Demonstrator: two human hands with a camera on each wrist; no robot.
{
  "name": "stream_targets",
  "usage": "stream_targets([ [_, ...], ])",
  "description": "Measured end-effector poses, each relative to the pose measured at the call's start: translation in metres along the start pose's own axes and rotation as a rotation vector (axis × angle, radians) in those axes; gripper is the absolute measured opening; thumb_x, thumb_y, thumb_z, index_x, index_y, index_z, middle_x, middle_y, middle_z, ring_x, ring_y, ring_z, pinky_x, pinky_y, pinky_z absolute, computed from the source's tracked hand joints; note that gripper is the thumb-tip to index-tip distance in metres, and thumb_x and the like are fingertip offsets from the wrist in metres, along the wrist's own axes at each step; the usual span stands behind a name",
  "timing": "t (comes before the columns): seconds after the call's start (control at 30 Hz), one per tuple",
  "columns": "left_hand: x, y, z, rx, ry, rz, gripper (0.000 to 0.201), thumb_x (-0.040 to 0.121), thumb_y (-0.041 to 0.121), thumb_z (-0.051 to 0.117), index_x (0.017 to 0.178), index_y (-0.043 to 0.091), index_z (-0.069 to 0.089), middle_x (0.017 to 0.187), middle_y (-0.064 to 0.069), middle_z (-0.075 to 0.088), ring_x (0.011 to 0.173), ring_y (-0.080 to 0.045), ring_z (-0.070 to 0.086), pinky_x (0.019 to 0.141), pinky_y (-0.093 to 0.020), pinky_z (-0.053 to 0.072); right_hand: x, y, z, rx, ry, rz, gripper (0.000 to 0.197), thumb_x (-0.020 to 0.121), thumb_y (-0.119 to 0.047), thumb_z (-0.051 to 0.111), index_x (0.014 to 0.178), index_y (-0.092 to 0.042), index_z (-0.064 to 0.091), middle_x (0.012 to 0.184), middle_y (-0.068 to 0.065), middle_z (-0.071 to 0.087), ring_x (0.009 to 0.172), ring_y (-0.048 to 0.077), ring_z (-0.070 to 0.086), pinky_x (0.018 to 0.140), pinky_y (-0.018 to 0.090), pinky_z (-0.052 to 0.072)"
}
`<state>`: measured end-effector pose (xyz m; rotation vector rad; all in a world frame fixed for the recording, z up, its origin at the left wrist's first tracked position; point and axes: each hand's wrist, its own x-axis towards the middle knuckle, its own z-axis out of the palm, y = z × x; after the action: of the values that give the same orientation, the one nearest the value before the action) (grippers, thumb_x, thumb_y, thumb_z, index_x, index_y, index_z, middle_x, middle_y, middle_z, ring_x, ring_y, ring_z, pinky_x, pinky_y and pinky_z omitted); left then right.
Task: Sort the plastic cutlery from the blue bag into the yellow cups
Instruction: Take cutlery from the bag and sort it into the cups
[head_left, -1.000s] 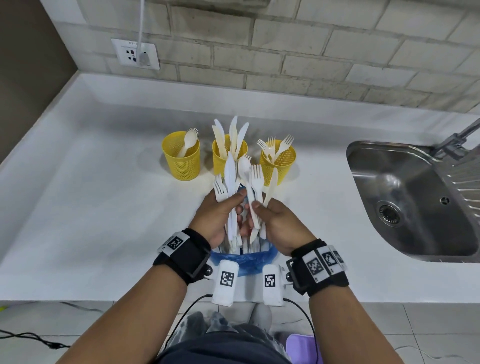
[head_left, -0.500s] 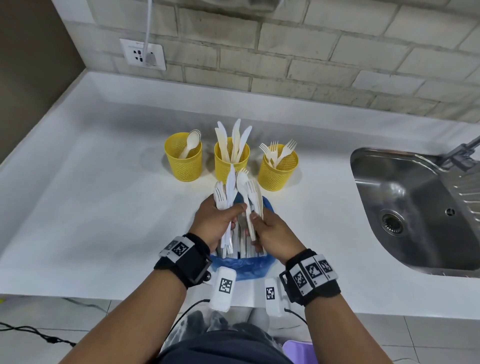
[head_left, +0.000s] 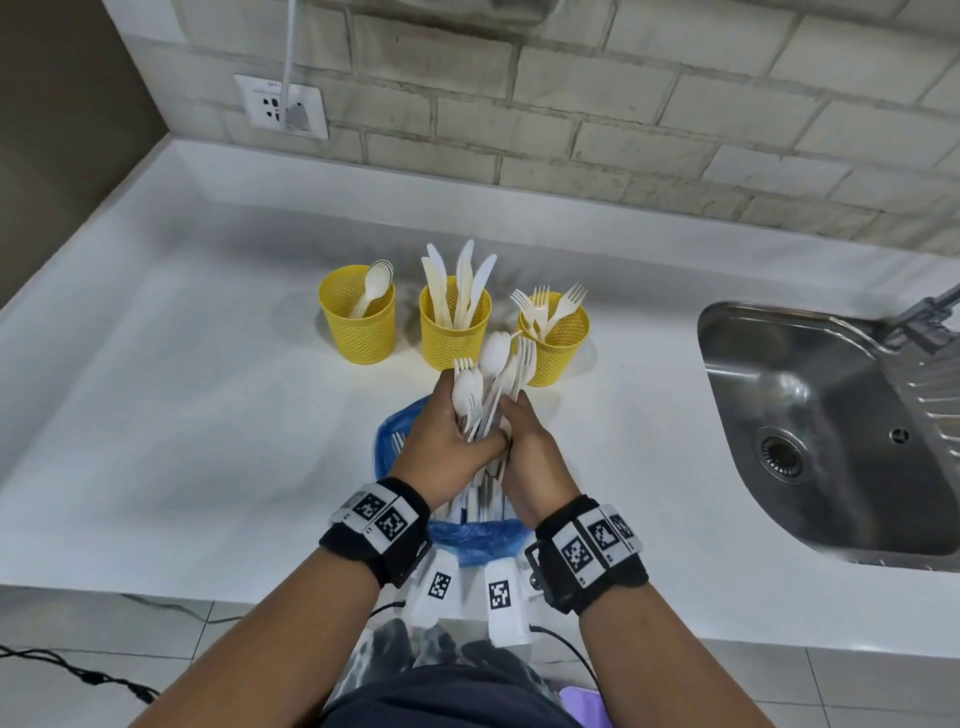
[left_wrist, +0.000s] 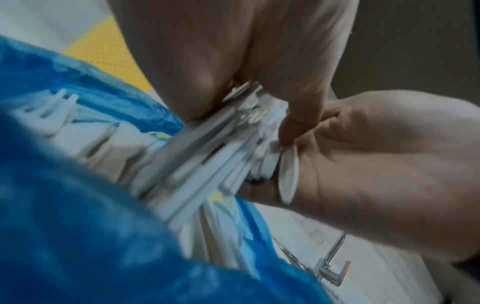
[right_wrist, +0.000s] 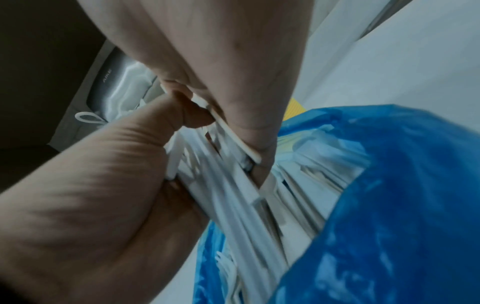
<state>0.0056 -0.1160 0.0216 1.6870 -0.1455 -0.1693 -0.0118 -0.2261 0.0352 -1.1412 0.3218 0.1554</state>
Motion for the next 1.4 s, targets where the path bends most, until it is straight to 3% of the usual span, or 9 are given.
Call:
stream_targets([
  [0.27,-0.004,0.0,0.007,-0.008,0.051,0.049,0.054,0.082,0.0,0.078,0.122,0.019,0.049,0.107,0.011,0.066,0.096,0.009,0.065,0.078,-0.007,0.047,-0.002,-0.006,-0.006,0.09,0.021,0.11,0.041,0.108,-0.018,0.037,0.139,-0.002,0.057,0.133,0.024,0.065,0.125,0.032,0.063,0.11,0.042,0.048],
  [0.43,-0.002,-0.006,0.004,0.024,0.031,0.003,0.063,0.074,0.007,0.086,0.115,0.035,0.048,0.105,0.012,0.068,0.094,0.004,0.067,0.077,-0.011,0.05,0.002,-0.009,-0.016,-0.072,0.004,0.196,0.048,0.096,-0.032,0.048,0.137,-0.01,0.059,0.129,0.02,0.069,0.12,0.038,0.065,0.082,0.039,0.055],
  [0.57,0.0,-0.013,0.003,0.03,0.035,-0.006,0.065,0.07,0.003,0.087,0.117,0.025,0.048,0.103,0.01,0.068,0.093,0.003,0.067,0.076,-0.012,0.051,0.003,-0.013,-0.025,-0.247,-0.091,0.174,0.031,0.092,-0.024,0.053,0.117,-0.014,0.068,0.109,0.01,0.075,0.091,0.021,0.068,0.072,0.034,0.052],
  [0.67,0.001,-0.017,0.008,0.06,0.065,-0.009,0.061,0.07,0.003,0.085,0.118,0.017,0.049,0.101,0.009,0.067,0.09,0.005,0.065,0.073,-0.01,0.049,0.0,-0.017,-0.024,-0.273,-0.154,0.133,0.028,0.099,-0.003,0.048,0.107,-0.02,0.069,0.101,0.003,0.076,0.091,0.014,0.071,0.081,0.034,0.055],
  [0.83,0.003,-0.019,0.015,0.072,0.107,-0.023,0.064,0.062,0.023,0.082,0.116,0.018,0.05,0.099,0.007,0.067,0.091,-0.002,0.066,0.074,-0.017,0.053,-0.002,-0.022,-0.019,-0.408,-0.155,0.138,0.043,0.076,-0.023,0.056,0.116,-0.01,0.066,0.102,0.009,0.068,0.095,0.023,0.062,0.081,0.043,0.047],
  [1.07,0.011,-0.013,0.015,-0.035,0.186,-0.039,0.051,0.079,0.0,0.082,0.12,0.015,0.055,0.098,0.008,0.068,0.082,0.009,0.064,0.07,-0.008,0.048,-0.009,-0.026,-0.039,-0.698,-0.252,0.036,0.059,0.074,-0.014,0.056,0.13,-0.033,0.051,0.113,-0.006,0.062,0.093,0.019,0.066,0.089,0.039,0.056],
  [1.2,0.019,0.006,0.01,-0.079,0.262,0.031,0.05,0.08,0.001,0.082,0.119,0.013,0.054,0.099,0.006,0.066,0.083,0.008,0.062,0.074,-0.009,0.049,-0.015,-0.015,-0.042,-1.012,-0.339,0.062,0.023,0.084,-0.031,0.072,0.101,-0.021,0.06,0.088,0.0,0.064,0.074,0.016,0.061,0.081,0.041,0.055],
  [1.3,0.025,0.026,0.004,-0.121,0.281,0.105,0.057,0.08,0.003,0.083,0.127,0.012,0.053,0.112,0.002,0.068,0.101,-0.007,0.066,0.087,-0.02,0.053,-0.016,-0.011,-0.038,-1.119,-0.352,-0.011,0.032,0.096,-0.031,0.067,0.081,-0.002,0.063,0.077,0.017,0.069,0.064,0.015,0.057,0.066,0.038,0.052],
  [1.4,0.025,0.044,0.001,-0.166,0.264,0.156,0.057,0.081,0.002,0.083,0.129,0.01,0.053,0.115,-0.008,0.069,0.105,-0.019,0.068,0.092,-0.029,0.056,-0.016,-0.017,-0.033,-0.937,-0.329,-0.013,0.029,0.103,-0.022,0.06,0.076,-0.013,0.065,0.076,0.012,0.073,0.058,0.012,0.062,0.057,0.028,0.053],
])
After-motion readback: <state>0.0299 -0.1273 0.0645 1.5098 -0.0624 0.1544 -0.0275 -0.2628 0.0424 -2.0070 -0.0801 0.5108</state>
